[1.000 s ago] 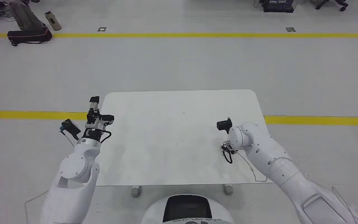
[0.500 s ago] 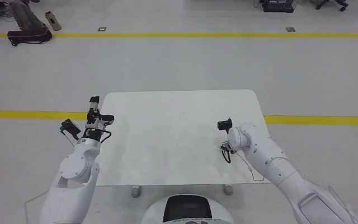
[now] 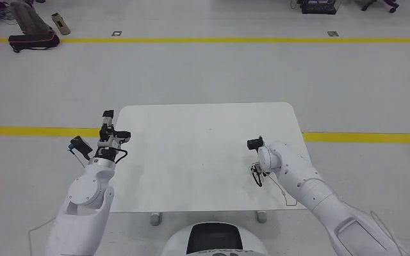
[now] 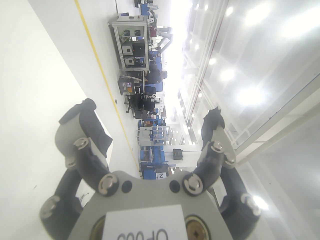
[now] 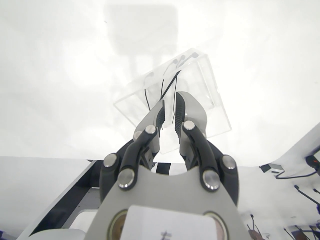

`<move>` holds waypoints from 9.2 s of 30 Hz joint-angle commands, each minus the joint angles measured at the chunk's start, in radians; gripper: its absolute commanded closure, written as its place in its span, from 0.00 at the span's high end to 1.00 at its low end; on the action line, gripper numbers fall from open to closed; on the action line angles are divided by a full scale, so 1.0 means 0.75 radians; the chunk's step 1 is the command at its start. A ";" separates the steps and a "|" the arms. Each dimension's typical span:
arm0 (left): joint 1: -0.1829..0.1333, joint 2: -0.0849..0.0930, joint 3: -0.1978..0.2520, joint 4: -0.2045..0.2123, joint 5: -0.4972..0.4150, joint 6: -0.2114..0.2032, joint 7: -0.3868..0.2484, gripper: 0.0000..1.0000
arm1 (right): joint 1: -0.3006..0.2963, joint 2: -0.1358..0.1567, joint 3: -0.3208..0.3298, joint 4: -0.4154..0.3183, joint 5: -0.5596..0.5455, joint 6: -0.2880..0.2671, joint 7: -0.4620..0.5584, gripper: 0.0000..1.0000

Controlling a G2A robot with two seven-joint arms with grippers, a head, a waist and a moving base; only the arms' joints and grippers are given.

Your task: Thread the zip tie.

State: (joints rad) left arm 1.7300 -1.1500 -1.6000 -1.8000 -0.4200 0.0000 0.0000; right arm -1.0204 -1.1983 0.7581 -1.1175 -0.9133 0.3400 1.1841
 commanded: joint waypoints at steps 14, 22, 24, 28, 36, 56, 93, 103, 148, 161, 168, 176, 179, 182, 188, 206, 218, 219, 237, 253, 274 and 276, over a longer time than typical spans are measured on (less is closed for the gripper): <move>0.000 0.000 0.000 0.000 0.000 0.000 0.000 1.00 | 0.019 -0.043 0.006 0.091 -0.033 0.000 -0.007 0.09; 0.000 0.000 0.000 0.000 0.000 0.000 0.000 1.00 | 0.020 -0.059 0.008 0.126 -0.029 -0.004 -0.013 0.12; 0.000 0.000 0.000 0.000 0.000 0.000 0.000 1.00 | 0.022 -0.063 0.006 0.139 -0.031 -0.001 -0.013 0.11; 0.000 0.000 0.000 0.000 0.000 0.000 0.000 1.00 | 0.027 -0.072 0.003 0.160 -0.030 -0.003 -0.018 0.00; 0.000 0.000 0.000 0.000 0.000 0.000 0.000 1.00 | 0.046 -0.083 0.011 0.198 -0.037 -0.009 -0.016 0.00; 0.000 0.000 0.000 0.000 0.000 0.000 0.000 1.00 | -0.067 0.014 0.272 -0.047 -0.042 -0.133 0.136 0.00; 0.000 0.000 0.000 0.000 0.000 0.000 0.000 1.00 | -0.326 0.115 0.844 -0.058 0.855 -0.635 0.037 0.00; 0.000 0.000 0.000 0.000 0.000 0.000 0.000 1.00 | -0.335 0.117 0.898 0.097 1.202 -0.820 0.065 0.00; 0.000 0.000 0.000 0.000 0.000 0.000 0.000 1.00 | -0.462 0.069 1.192 0.039 1.648 -0.907 0.007 0.00; 0.000 0.000 0.000 0.000 0.000 0.000 0.000 1.00 | -0.539 0.001 1.045 -0.270 1.708 -0.907 -0.520 0.00; 0.000 0.000 0.000 0.000 0.000 0.000 0.000 1.00 | -0.561 -0.035 0.957 -0.307 1.630 -0.907 -0.723 0.00; 0.000 0.000 0.000 0.000 0.000 0.000 0.000 1.00 | -0.561 -0.035 0.957 -0.307 1.630 -0.907 -0.723 0.00; 0.000 0.000 0.000 0.000 0.000 0.000 0.000 1.00 | -0.561 -0.035 0.957 -0.307 1.630 -0.907 -0.723 0.00; 0.000 0.000 0.000 0.000 0.000 0.000 0.000 1.00 | -0.561 -0.035 0.957 -0.307 1.630 -0.907 -0.723 0.00; 0.000 0.000 0.000 0.000 0.000 0.000 0.000 1.00 | -0.561 -0.035 0.957 -0.307 1.630 -0.907 -0.723 0.00; 0.000 0.000 0.000 0.000 0.000 0.000 0.000 1.00 | -0.736 -0.128 1.093 -0.302 1.934 -0.907 -0.603 0.00; 0.000 0.000 0.000 0.000 0.000 0.000 0.000 1.00 | -0.758 -0.129 1.076 -0.338 1.907 -0.907 -0.635 0.00; -0.001 0.000 0.002 0.000 0.001 0.000 -0.002 1.00 | -0.762 -0.130 1.071 -0.341 1.912 -0.907 -0.638 0.00; -0.014 0.012 0.078 -0.006 0.087 0.114 -0.359 1.00 | -0.796 -0.167 1.008 -0.434 1.803 -0.907 -0.627 0.00; -0.043 0.006 0.170 0.010 -0.009 0.175 -0.499 1.00 | -0.882 -0.169 0.984 -0.558 1.720 -0.907 -0.648 0.00; -0.047 0.008 0.236 0.001 0.006 0.206 -0.589 1.00 | -0.932 -0.175 0.993 -0.575 1.724 -0.907 -0.630 0.00; -0.047 0.008 0.236 0.001 0.006 0.206 -0.589 1.00 | -0.932 -0.175 0.993 -0.575 1.724 -0.907 -0.630 0.00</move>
State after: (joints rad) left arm 1.6946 -1.1438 -1.4227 -1.7993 -0.4155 0.1542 -0.4415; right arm -1.7194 -1.3297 1.5025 -1.5489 0.3796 -0.3400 0.7114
